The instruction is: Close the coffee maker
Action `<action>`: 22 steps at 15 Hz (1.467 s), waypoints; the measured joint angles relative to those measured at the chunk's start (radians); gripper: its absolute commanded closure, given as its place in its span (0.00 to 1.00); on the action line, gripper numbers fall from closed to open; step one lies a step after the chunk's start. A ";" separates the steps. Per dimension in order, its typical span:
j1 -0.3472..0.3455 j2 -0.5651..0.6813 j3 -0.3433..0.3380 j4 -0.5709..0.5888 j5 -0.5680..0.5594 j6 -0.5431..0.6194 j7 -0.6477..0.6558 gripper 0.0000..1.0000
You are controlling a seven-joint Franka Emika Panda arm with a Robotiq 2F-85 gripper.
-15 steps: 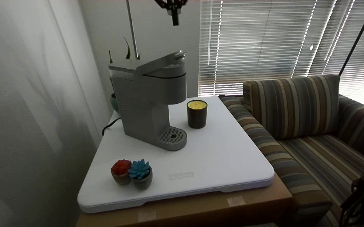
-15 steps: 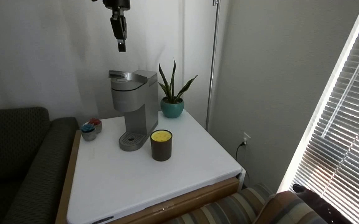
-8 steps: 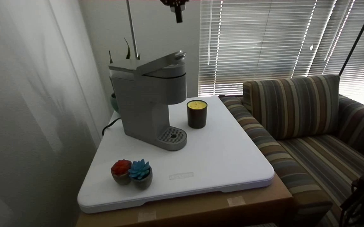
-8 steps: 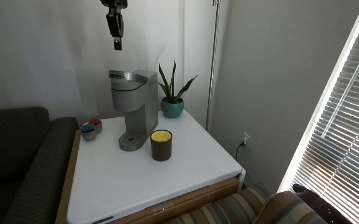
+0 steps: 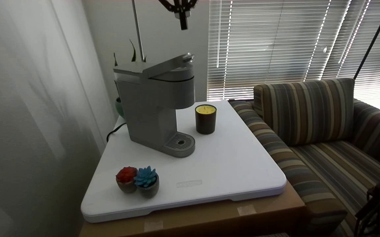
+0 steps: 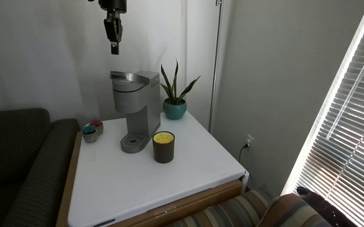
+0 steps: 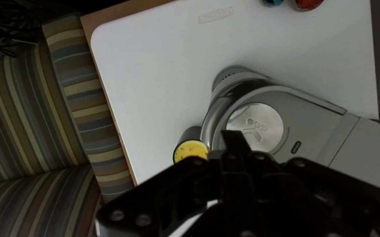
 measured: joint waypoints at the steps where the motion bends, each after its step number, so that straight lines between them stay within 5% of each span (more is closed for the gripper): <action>1: 0.000 0.000 0.001 -0.009 0.011 0.004 0.006 1.00; 10: -0.003 -0.023 -0.001 -0.118 0.042 0.082 0.062 1.00; 22: 0.004 -0.219 0.015 -0.438 0.066 0.383 0.005 0.99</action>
